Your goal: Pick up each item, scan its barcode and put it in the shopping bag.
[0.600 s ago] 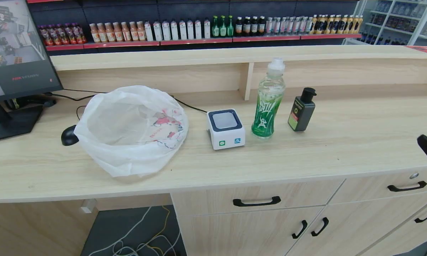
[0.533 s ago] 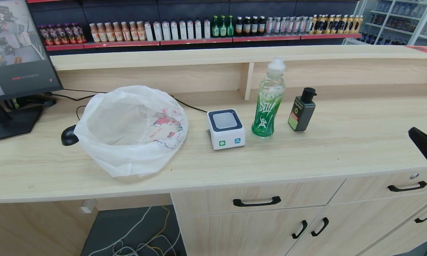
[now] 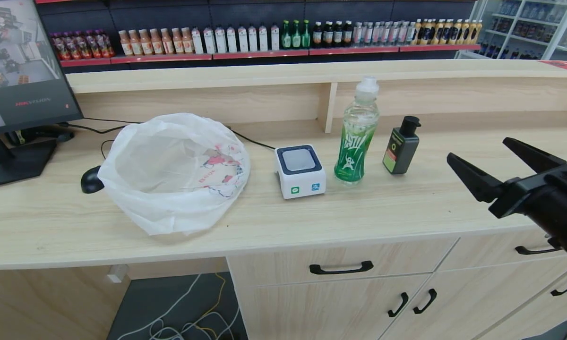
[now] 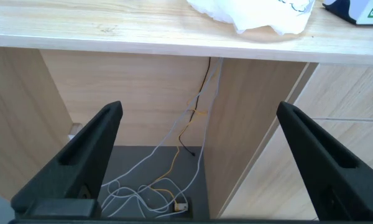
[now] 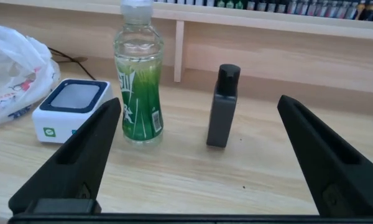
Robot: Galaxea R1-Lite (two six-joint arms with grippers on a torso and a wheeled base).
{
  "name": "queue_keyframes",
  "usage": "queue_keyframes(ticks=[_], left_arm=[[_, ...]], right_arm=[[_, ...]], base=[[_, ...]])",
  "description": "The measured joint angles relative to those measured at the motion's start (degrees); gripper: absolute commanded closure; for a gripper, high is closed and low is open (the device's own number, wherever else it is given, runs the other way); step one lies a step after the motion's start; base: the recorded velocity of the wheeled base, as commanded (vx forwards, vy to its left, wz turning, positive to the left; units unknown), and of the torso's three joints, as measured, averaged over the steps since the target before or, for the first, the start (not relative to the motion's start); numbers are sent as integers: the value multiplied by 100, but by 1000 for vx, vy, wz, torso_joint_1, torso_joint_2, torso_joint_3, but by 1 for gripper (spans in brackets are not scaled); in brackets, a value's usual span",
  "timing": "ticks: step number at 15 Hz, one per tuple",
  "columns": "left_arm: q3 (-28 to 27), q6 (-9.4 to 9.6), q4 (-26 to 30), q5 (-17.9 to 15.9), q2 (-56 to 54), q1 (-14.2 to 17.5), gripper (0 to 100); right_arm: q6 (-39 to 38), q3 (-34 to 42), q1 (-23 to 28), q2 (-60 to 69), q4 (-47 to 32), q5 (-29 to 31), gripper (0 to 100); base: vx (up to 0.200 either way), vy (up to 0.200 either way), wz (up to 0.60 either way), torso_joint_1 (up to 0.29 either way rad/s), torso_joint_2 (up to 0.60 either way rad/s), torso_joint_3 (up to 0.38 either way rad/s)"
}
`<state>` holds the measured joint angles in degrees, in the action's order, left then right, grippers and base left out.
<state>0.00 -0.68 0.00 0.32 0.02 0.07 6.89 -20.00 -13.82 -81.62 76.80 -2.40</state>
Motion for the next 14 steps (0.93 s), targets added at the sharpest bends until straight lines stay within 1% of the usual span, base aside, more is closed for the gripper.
queue_keyframes(ticks=[2, 5, 8, 11, 14], left_arm=[[0, 0, 0, 1, 0, 0, 0], [0, 2, 0, 0, 0, 0, 0], [0, 0, 0, 0, 0, 0, 0], [0, 0, 0, 0, 0, 0, 0], [0, 0, 0, 0, 0, 0, 0]], right_arm=[[35, -107, -9, -427, 238, 207, 0], [26, -380, -26, -931, 354, 276, 0], [-22, -898, -161, -1456, 374, 450, 0], [-51, -1714, -301, -2059, 386, 661, 0], [-51, -1926, -423, -2330, 440, 685, 0]], base=[[0, 0, 0, 0, 0, 0], [0, 0, 0, 0, 0, 0], [0, 0, 0, 0, 0, 0], [0, 0, 0, 0, 0, 0], [0, 0, 0, 0, 0, 0]])
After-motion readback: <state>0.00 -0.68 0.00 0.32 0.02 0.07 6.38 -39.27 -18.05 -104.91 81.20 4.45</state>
